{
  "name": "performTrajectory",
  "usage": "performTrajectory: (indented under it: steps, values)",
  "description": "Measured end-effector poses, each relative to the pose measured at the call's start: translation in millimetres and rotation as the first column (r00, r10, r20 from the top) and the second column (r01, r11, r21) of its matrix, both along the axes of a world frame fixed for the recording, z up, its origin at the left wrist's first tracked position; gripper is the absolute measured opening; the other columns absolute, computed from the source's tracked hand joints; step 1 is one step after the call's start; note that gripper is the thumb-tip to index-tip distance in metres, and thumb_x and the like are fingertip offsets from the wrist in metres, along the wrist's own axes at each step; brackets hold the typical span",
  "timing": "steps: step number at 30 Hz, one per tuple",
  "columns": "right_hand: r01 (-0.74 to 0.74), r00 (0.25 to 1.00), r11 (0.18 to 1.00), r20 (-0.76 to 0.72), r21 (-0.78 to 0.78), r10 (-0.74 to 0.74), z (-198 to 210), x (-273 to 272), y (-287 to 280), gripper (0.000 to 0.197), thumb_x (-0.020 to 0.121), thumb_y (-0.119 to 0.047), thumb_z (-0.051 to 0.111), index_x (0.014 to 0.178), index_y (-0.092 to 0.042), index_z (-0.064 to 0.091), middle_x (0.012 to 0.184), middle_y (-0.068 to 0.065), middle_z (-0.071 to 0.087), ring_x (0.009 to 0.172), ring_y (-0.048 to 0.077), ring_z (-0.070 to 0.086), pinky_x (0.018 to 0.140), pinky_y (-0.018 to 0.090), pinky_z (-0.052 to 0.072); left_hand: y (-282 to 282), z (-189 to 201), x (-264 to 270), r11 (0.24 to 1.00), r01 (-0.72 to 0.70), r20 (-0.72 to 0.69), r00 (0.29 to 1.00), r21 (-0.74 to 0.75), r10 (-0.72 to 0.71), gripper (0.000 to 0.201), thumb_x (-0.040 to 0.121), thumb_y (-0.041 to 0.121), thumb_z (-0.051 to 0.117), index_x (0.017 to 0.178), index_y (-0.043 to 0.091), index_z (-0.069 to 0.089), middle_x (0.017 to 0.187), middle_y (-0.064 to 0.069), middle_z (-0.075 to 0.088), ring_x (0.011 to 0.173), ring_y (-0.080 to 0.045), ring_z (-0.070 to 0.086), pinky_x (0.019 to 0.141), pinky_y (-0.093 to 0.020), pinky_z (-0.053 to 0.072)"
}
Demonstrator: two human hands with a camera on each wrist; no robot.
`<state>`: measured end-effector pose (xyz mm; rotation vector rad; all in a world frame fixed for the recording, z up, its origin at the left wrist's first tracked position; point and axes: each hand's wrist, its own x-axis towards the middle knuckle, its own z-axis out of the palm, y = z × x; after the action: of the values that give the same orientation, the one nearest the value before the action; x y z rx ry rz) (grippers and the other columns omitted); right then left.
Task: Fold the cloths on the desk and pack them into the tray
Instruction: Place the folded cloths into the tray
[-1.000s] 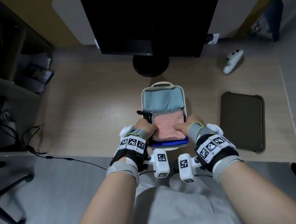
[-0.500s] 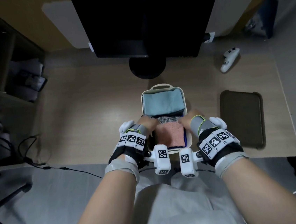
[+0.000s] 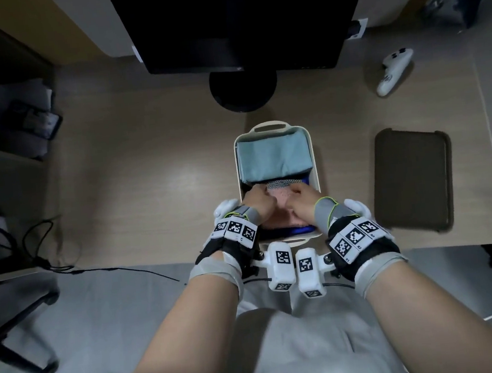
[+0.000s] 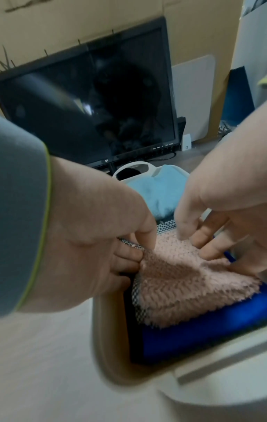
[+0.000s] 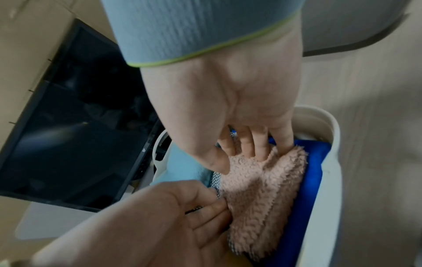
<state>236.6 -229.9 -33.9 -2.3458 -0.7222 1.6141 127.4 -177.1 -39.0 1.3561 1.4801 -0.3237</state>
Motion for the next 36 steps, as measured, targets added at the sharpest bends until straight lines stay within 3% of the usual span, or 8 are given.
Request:
performTrajectory:
  steps: [2, 6, 9, 14, 20, 25, 32, 36]
  values:
    - [0.011, 1.000, 1.000, -0.013, -0.002, -0.011, -2.8, -0.5, 4.0, 0.047, 0.086, -0.013, 0.056, 0.132, -0.018, 0.051, 0.104, 0.013, 0.061, 0.089, 0.029, 0.061, 0.064, 0.031, 0.053, 4.8, -6.3, 2.1, 1.000, 0.023, -0.003, 1.000, -0.006, -0.023, 0.025, 0.082, 0.013, 0.050, 0.100, 0.001, 0.062, 0.104, -0.025, 0.067, 0.098, -0.039, 0.064, 0.080, -0.038, 0.050]
    - [-0.038, 0.999, 0.999, -0.007, -0.031, 0.038, -13.0, 3.1, 11.1, 0.058, 0.079, -0.008, 0.059, 0.135, -0.015, 0.049, 0.123, 0.015, 0.060, 0.108, 0.033, 0.060, 0.089, 0.038, 0.052, 13.2, -11.5, 1.9, 0.999, 0.017, 0.000, 1.000, -0.051, -0.017, 0.035, 0.079, 0.015, 0.049, 0.107, -0.001, 0.062, 0.108, -0.022, 0.066, 0.103, -0.037, 0.063, 0.082, -0.037, 0.050]
    - [-0.052, 0.997, 0.998, -0.050, -0.021, 0.051, -10.1, 6.1, 11.9, 0.042, 0.080, -0.003, 0.058, 0.122, -0.009, 0.058, 0.105, 0.014, 0.062, 0.093, 0.029, 0.059, 0.073, 0.032, 0.048, 16.7, -5.2, 2.0, 0.997, -0.019, -0.009, 1.000, -0.073, 0.018, 0.030, 0.083, 0.013, 0.052, 0.105, -0.004, 0.063, 0.104, -0.021, 0.066, 0.098, -0.035, 0.063, 0.069, -0.031, 0.043]
    - [0.081, 0.990, 0.993, -0.108, -0.090, -0.091, 6.3, 11.5, 16.5, 0.018, 0.091, -0.007, 0.051, 0.078, -0.016, 0.060, 0.071, 0.009, 0.056, 0.062, 0.025, 0.055, 0.054, 0.035, 0.056, 28.4, 10.8, -0.1, 0.954, -0.241, 0.049, 0.966, -0.181, 0.253, 0.019, 0.080, 0.011, 0.056, 0.091, -0.003, 0.064, 0.090, -0.017, 0.070, 0.077, -0.030, 0.069, 0.076, -0.041, 0.060]
    - [0.187, 0.959, 0.949, -0.164, -0.252, -0.233, -15.4, 1.0, -4.2, 0.017, 0.085, 0.002, 0.046, 0.083, -0.008, 0.059, 0.050, 0.007, 0.059, 0.046, 0.019, 0.058, 0.044, 0.022, 0.045, 4.4, 12.9, 6.6, 0.893, -0.263, 0.023, 0.956, -0.365, 0.291, 0.034, 0.098, 0.010, 0.044, 0.124, -0.008, 0.055, 0.123, -0.026, 0.062, 0.111, -0.037, 0.064, 0.075, -0.035, 0.053]
    - [0.230, 0.933, 0.947, -0.227, -0.227, -0.281, -17.9, 1.0, -3.4, 0.031, 0.082, 0.004, 0.044, 0.104, -0.012, 0.059, 0.082, 0.015, 0.062, 0.072, 0.024, 0.064, 0.075, 0.035, 0.058, 4.4, -0.1, 5.2, 0.885, -0.294, -0.033, 0.953, -0.360, 0.303, 0.022, 0.091, 0.003, 0.039, 0.091, -0.001, 0.061, 0.111, -0.022, 0.066, 0.101, -0.033, 0.067, 0.083, -0.040, 0.051]
    - [0.157, 0.966, 0.985, -0.198, -0.074, -0.168, -1.0, 17.8, 22.9, 0.011, 0.092, -0.010, 0.051, 0.101, -0.016, 0.053, 0.077, 0.001, 0.053, 0.063, 0.015, 0.051, 0.039, 0.017, 0.047, 16.6, 27.4, 7.5, 0.983, -0.146, -0.076, 0.987, -0.109, 0.138, 0.047, 0.095, 0.009, 0.042, 0.138, -0.009, 0.038, 0.136, -0.023, 0.053, 0.123, -0.038, 0.053, 0.101, -0.038, 0.043]
    - [0.129, 0.961, 0.988, -0.236, -0.081, -0.144, -5.8, 15.3, 18.0, 0.013, 0.090, -0.023, 0.057, 0.103, -0.019, 0.055, 0.079, 0.000, 0.054, 0.061, 0.014, 0.052, 0.033, 0.013, 0.043, 7.7, 32.5, 9.6, 0.987, -0.070, -0.033, 0.997, -0.142, 0.066, 0.038, 0.100, 0.012, 0.041, 0.129, -0.009, 0.051, 0.132, -0.025, 0.055, 0.123, -0.038, 0.053, 0.097, -0.038, 0.044]
